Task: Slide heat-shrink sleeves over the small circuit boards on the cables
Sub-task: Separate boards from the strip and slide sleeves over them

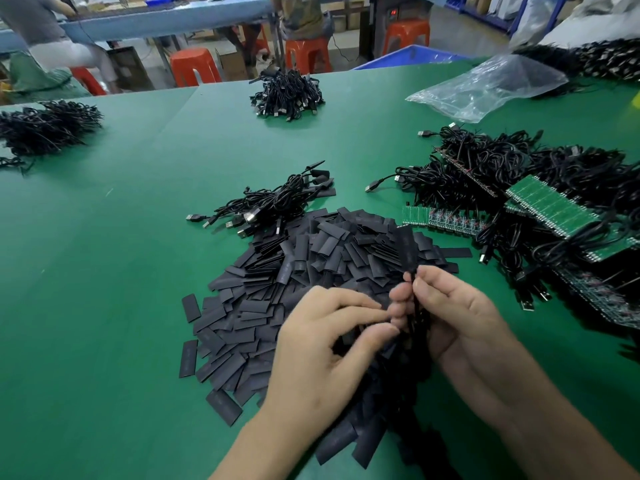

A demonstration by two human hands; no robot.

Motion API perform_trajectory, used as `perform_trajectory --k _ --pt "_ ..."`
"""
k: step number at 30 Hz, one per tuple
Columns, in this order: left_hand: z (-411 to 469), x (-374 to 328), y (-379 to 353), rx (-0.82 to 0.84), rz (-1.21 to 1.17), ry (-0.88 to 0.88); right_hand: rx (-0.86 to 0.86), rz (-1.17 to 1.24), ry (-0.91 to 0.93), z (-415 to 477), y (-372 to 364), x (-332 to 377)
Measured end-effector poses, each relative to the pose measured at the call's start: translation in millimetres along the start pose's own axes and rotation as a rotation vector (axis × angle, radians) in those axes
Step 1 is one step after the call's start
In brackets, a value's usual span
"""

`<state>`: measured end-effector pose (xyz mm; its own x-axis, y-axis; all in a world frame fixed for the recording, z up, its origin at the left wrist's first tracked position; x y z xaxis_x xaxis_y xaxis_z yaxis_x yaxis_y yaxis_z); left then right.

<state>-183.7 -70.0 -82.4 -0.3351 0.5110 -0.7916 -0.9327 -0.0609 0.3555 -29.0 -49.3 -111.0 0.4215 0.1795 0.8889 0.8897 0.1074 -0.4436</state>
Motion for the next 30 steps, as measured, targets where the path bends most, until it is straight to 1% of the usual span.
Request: perform_trajectory --k 3,7,9,11,13,14,15,17,20,22,23,25,27,30 --pt "-0.3 -5.9 -17.3 0.095 -0.007 0.065 -0.002 0.127 0.0 1.1 -0.6 0.9" --pt "1.1 -11.1 -32.2 0.154 0.065 0.117 -0.06 0.16 0.066 2.3 1.8 6.5" --pt "1.3 -12.4 -31.0 0.152 0.018 0.16 -0.07 0.134 0.083 2.2 3.3 8.2" --pt "3.2 -11.7 -25.6 0.144 -0.091 0.237 -0.062 0.075 0.103 2.1 5.0 10.9" --pt "11.0 -8.7 -12.8 0.098 -0.216 0.302 -0.08 -0.02 0.123 2.4 7.6 14.0" --pt "18.4 -5.3 -2.6 0.072 -0.23 0.313 -0.104 -0.09 0.133 2.4 9.9 14.9" --pt "28.5 -0.6 9.2 0.049 -0.199 0.31 -0.131 -0.164 0.144 2.6 12.1 15.3" --pt "55.2 13.0 36.2 0.008 -0.027 0.294 -0.161 -0.272 0.158 2.4 13.9 14.1" --pt "100.7 37.2 73.9 -0.104 0.306 0.249 -0.166 -0.347 0.163 1.7 12.1 11.9" --pt "126.2 53.7 90.3 -0.165 0.457 0.231 -0.159 -0.383 0.176 1.6 9.9 13.5" --pt "136.7 62.6 95.9 -0.169 0.521 0.232 -0.154 -0.405 0.186 1.0 9.0 14.6" --pt "150.7 79.8 102.1 -0.113 0.65 0.242 -0.144 -0.511 0.209 -0.5 8.2 15.8" --pt "152.8 86.4 104.5 -0.08 0.713 0.214 -0.133 -0.724 0.231 -2.1 7.2 14.5" --pt "132.0 72.5 97.2 -0.12 0.637 0.14 -0.108 -1.172 0.321 -4.3 0.1 9.4"
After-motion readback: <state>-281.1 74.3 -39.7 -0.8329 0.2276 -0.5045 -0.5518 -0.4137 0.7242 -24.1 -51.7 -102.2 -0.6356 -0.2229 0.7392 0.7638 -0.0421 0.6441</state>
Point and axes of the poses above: each hand's wrist, its own z-axis towards the middle knuckle, its own y-axis out of the back of the hand, x = y × z, the point moved 7 cm from there along z, towards the middle knuckle, and after that the axes turned 11 degrees about -z, right-handed, at the moved point
